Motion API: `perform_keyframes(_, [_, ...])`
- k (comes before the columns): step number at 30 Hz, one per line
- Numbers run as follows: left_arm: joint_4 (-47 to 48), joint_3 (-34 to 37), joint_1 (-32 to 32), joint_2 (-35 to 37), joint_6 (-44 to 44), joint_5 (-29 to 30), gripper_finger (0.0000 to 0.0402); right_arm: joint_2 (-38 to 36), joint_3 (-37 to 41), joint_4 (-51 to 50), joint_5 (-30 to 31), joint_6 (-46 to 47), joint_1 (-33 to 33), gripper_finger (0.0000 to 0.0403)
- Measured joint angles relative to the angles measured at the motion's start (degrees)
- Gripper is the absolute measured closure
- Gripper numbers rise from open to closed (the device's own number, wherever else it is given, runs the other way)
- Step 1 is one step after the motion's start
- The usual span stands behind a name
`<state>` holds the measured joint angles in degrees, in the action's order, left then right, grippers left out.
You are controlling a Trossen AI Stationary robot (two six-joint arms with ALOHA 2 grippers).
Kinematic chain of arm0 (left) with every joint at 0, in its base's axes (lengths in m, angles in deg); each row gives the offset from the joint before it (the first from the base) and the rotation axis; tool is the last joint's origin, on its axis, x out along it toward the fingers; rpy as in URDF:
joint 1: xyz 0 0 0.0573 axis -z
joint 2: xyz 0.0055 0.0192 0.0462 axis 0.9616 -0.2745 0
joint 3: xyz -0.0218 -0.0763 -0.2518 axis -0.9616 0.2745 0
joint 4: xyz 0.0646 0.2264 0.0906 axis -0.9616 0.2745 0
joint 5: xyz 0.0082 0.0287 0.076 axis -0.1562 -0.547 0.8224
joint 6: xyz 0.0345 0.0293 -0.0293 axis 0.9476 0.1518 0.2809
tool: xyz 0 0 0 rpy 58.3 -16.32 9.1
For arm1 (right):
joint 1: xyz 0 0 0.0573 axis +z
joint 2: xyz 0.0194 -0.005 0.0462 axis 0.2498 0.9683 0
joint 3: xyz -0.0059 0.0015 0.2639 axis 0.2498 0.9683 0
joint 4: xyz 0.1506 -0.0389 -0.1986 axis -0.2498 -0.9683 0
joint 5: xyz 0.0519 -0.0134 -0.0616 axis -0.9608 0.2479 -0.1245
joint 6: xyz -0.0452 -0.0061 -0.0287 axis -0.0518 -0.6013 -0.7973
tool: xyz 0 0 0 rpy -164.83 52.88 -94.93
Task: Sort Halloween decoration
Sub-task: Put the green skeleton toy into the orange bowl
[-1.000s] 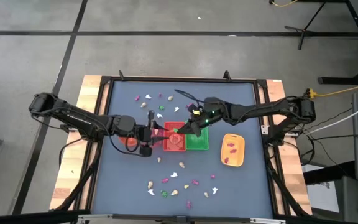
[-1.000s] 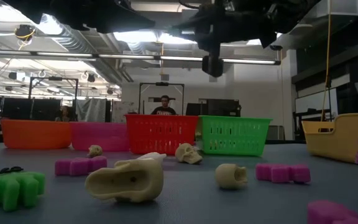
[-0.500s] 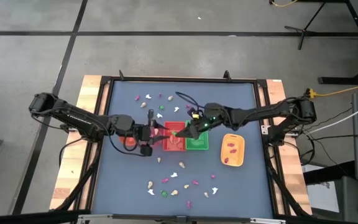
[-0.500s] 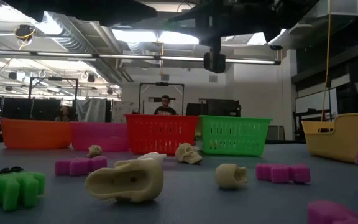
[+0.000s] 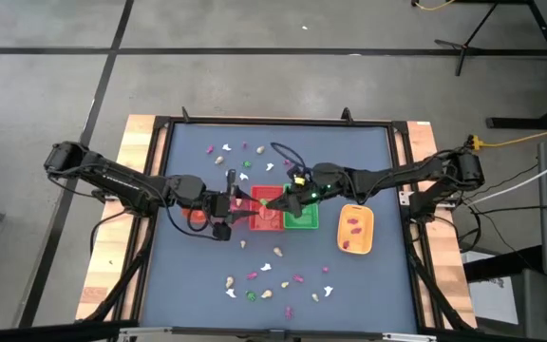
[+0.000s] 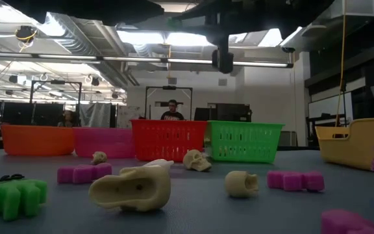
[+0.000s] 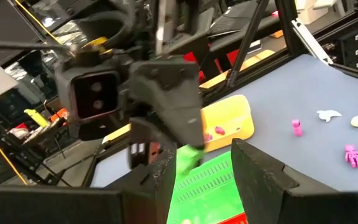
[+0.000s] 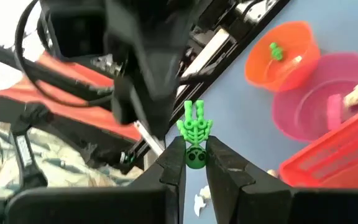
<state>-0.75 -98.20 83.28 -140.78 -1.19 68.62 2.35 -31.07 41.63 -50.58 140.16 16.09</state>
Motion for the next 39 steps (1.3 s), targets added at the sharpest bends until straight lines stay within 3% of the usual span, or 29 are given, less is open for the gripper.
perform_keyframes(21, [0.17, 0.0, -0.02, 0.0, -0.02, -2.19, 0.0264, 0.0, 0.0, 0.64, 4.84, -5.03, 3.29, 0.0354])
perform_keyframes(39, [0.11, 0.0, -0.02, -0.19, -0.02, -2.16, 0.0264, 3.18, -0.76, 2.9, 4.75, -7.26, 3.3, 0.0354])
